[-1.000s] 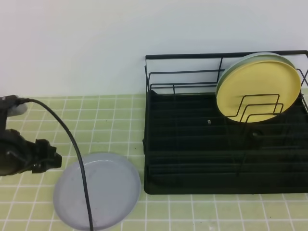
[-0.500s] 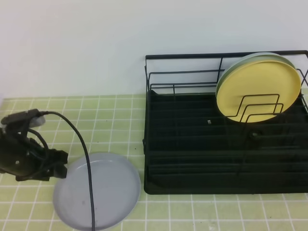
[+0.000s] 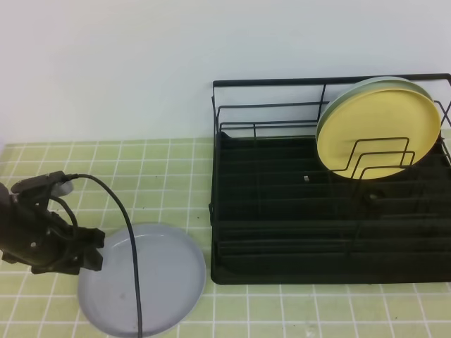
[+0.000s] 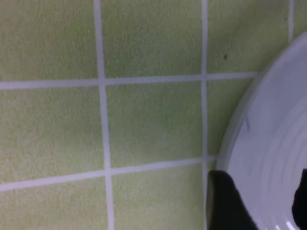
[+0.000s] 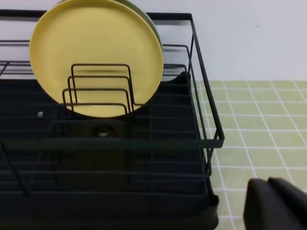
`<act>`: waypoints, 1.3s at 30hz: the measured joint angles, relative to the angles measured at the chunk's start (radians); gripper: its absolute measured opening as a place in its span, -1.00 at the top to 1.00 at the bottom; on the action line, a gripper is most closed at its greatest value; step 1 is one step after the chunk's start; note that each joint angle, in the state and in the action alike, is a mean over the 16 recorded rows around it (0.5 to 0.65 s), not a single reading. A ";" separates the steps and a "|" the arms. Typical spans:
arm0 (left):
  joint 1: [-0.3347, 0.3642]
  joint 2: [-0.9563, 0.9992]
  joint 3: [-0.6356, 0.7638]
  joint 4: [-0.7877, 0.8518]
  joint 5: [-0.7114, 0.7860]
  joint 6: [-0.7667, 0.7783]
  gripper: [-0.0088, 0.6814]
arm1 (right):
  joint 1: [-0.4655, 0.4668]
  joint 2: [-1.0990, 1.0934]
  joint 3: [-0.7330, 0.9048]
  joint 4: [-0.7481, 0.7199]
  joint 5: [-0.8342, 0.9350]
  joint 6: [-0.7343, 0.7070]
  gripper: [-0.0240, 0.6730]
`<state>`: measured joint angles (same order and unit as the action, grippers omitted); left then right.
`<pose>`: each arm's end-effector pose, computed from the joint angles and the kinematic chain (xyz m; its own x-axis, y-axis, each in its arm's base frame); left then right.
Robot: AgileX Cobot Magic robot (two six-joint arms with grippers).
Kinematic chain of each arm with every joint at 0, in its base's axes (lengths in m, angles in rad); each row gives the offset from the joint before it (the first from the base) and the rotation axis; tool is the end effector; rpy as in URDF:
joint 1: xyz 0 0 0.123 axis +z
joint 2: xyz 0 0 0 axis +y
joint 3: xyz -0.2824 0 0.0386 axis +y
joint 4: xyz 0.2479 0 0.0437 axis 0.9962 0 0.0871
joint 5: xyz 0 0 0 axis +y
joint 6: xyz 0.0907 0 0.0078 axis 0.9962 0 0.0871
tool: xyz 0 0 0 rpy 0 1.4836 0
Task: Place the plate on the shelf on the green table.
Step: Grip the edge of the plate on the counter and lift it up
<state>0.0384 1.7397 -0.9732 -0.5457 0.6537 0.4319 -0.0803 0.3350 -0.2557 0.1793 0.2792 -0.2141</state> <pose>0.3217 -0.0165 0.1722 -0.9520 -0.0530 -0.3015 0.0439 0.9511 -0.3057 0.0843 -0.0023 0.2521 -0.2642 -0.0204 -0.9643 0.0219 0.9994 -0.0272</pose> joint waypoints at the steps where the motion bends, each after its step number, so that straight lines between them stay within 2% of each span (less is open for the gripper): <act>1: 0.000 0.001 0.000 -0.001 0.000 0.000 0.13 | 0.000 0.000 0.000 0.000 0.000 0.000 0.94; 16: 0.000 0.051 -0.002 0.010 -0.006 0.003 0.27 | 0.000 0.000 0.000 0.000 0.001 0.003 0.94; 31: 0.000 0.065 -0.038 -0.002 0.015 0.071 0.87 | 0.000 0.000 0.000 0.002 -0.018 0.000 0.94; 39: 0.000 -0.004 -0.116 0.013 0.105 0.095 0.96 | 0.000 0.000 -0.032 0.049 -0.010 -0.001 0.94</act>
<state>0.0384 1.7361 -1.0891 -0.5327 0.7589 0.5273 -0.0803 0.3350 -0.2874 0.2284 0.2689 -0.2155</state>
